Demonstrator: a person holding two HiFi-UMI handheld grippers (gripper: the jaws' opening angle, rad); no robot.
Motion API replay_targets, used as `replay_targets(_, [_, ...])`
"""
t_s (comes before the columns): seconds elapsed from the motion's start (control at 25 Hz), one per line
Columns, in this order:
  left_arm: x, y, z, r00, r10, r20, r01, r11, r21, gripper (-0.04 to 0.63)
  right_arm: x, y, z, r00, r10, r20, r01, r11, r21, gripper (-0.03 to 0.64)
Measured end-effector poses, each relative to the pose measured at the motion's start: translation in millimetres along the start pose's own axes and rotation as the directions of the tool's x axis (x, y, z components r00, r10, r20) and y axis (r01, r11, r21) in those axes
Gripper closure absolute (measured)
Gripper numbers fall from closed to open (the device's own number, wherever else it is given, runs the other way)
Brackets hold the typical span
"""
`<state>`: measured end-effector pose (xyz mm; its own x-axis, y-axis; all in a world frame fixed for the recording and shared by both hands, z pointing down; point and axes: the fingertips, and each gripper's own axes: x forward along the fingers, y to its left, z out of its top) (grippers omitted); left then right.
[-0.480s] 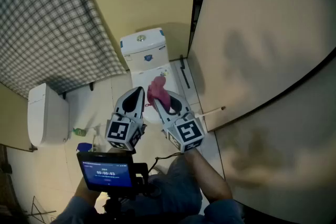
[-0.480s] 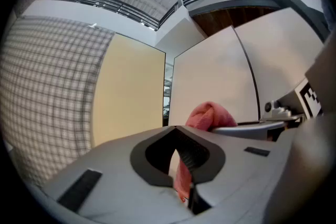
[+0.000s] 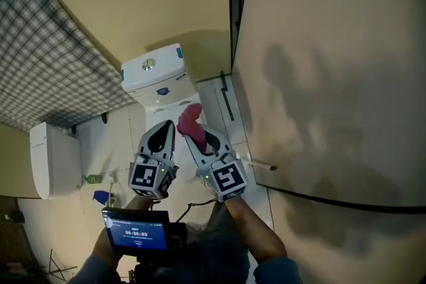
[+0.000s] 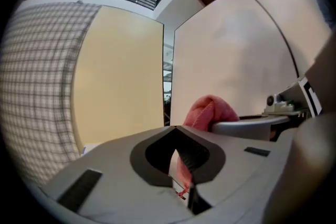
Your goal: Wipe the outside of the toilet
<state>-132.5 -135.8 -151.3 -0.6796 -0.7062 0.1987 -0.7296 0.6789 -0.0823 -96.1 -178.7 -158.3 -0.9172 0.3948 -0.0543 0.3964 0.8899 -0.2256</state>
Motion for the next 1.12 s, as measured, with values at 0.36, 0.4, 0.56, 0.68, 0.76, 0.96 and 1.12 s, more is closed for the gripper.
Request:
replay_targets(0.36, [135.4, 12.9, -82.1, 0.989, 0.05, -0.142, -0.055, 0.998, -0.028, 0.588, 54.0, -119.4, -86.8, 0.998, 0.003, -0.059, 0.006, 0.989, 0.145, 0.526])
replay_targets(0.4, [148.7, 15.5, -95.7, 0.987, 0.046, -0.151, -0.05, 0.998, -0.024, 0.588, 59.8, -131.0, -103.6, 0.998, -0.003, -0.065, 0.013, 0.987, 0.157, 0.526])
replay_targets(0.56, [199.0, 24.1, -163.1, 0.98, 0.017, -0.199, -0.017, 1.0, 0.0, 0.588, 79.2, -175.5, -181.6, 0.996, -0.033, -0.085, 0.05, 0.976, 0.21, 0.526])
replay_targets(0.68, [235.7, 31.7, -214.4, 0.976, 0.001, -0.218, 0.007, 0.999, 0.033, 0.588, 94.4, -210.6, -245.0, 0.993, -0.065, -0.097, 0.088, 0.962, 0.259, 0.526])
replay_targets(0.76, [256.1, 38.5, -243.3, 0.976, -0.008, -0.219, 0.021, 0.998, 0.058, 0.588, 108.5, -224.7, -286.4, 0.992, -0.062, -0.111, 0.09, 0.958, 0.273, 0.526])
replay_targets(0.96, [299.0, 42.8, -275.5, 0.983, -0.056, -0.176, 0.08, 0.988, 0.133, 0.588, 155.6, -246.9, -371.4, 0.994, -0.016, -0.106, 0.044, 0.962, 0.268, 0.526])
replay_targets(1.12, [323.1, 29.8, -270.4, 0.988, -0.123, -0.09, 0.14, 0.966, 0.218, 0.588, 184.2, -263.8, -421.8, 0.995, -0.009, -0.102, 0.039, 0.955, 0.295, 0.526])
